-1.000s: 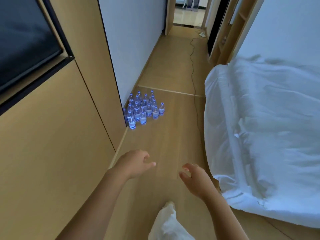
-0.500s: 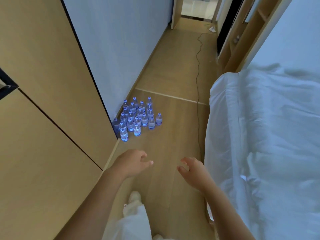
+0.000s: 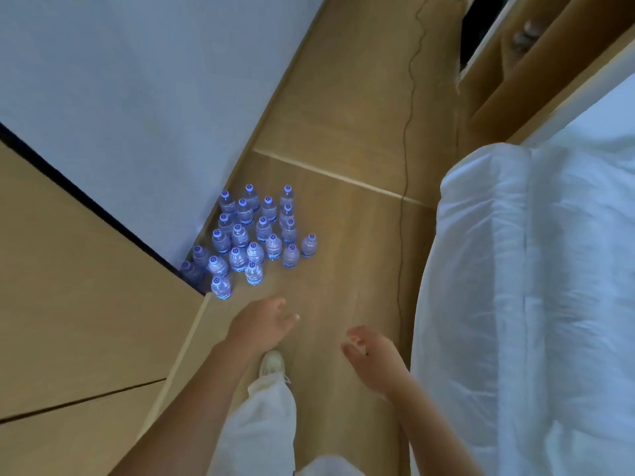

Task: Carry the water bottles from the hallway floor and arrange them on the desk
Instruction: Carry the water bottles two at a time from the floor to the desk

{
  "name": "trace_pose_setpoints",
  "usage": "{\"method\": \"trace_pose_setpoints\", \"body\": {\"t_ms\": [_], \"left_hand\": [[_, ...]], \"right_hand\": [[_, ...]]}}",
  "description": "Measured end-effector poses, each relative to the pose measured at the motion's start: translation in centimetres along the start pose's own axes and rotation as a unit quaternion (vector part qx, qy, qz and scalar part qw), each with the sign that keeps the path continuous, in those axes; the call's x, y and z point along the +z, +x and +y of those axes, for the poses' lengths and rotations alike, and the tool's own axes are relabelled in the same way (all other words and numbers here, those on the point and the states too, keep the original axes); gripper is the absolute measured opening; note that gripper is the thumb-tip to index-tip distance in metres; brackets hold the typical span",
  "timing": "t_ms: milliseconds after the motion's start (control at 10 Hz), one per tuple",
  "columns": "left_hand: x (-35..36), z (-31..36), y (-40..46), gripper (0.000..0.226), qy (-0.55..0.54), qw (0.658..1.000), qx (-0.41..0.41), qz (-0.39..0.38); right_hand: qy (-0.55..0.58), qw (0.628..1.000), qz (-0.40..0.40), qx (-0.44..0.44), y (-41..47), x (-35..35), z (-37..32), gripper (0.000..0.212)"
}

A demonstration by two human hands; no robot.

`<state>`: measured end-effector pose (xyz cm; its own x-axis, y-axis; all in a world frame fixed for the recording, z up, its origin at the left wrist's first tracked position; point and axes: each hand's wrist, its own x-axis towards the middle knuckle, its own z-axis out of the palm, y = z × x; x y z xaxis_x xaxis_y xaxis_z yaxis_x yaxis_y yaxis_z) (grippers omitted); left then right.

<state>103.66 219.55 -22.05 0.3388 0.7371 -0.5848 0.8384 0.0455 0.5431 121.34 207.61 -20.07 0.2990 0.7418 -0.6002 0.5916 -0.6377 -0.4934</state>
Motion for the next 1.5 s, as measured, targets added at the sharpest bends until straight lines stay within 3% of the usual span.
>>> {"method": "trace_pose_setpoints", "body": {"t_ms": [200,400,600,800,900,1000,1100,1200,1300,1400,1500], "left_hand": [[1.7,-1.5,13.4,0.063,-0.041,0.996,-0.072,-0.040],[7.4,-5.1,25.2,0.073,-0.121,0.978,-0.163,-0.037],[14.4,-11.6,39.4,0.084,-0.228,0.936,-0.259,0.069],[20.4,-15.6,52.2,0.095,-0.206,0.954,-0.212,0.045],[22.3,-16.3,55.8,0.102,-0.223,0.956,-0.175,0.077],[23.8,-17.3,57.7,0.100,-0.241,0.958,-0.137,0.071],[24.2,-18.2,58.3,0.073,-0.164,0.976,-0.108,0.094],[24.2,-18.2,58.2,0.022,-0.269,0.952,-0.075,0.124],[23.4,-18.2,56.0,0.014,-0.171,0.975,-0.034,0.139],[22.0,-18.0,52.7,0.043,-0.293,0.942,-0.101,0.128],[20.1,-17.1,47.1,0.058,-0.293,0.937,-0.130,0.140]], "right_hand": [[0.026,0.998,-0.046,0.036,13.1,0.9,-2.4,0.039],[0.073,0.990,-0.077,0.094,27.9,4.5,0.7,0.024],[0.056,0.993,-0.058,0.091,46.4,12.0,7.0,0.043],[0.034,0.996,-0.025,0.080,62.5,17.4,10.9,0.060],[0.104,0.994,0.024,0.034,67.0,18.7,12.2,0.044],[0.123,0.991,0.058,0.005,68.6,20.0,12.9,0.065],[0.185,0.978,0.098,0.008,69.5,21.2,13.6,0.065],[0.162,0.978,0.131,0.008,69.1,21.8,13.6,0.061],[0.114,0.984,0.139,-0.014,67.0,21.7,13.6,0.052],[0.109,0.988,0.097,-0.051,63.3,21.3,12.7,0.048],[0.065,0.989,0.065,-0.113,57.9,19.9,10.4,0.043]]}}
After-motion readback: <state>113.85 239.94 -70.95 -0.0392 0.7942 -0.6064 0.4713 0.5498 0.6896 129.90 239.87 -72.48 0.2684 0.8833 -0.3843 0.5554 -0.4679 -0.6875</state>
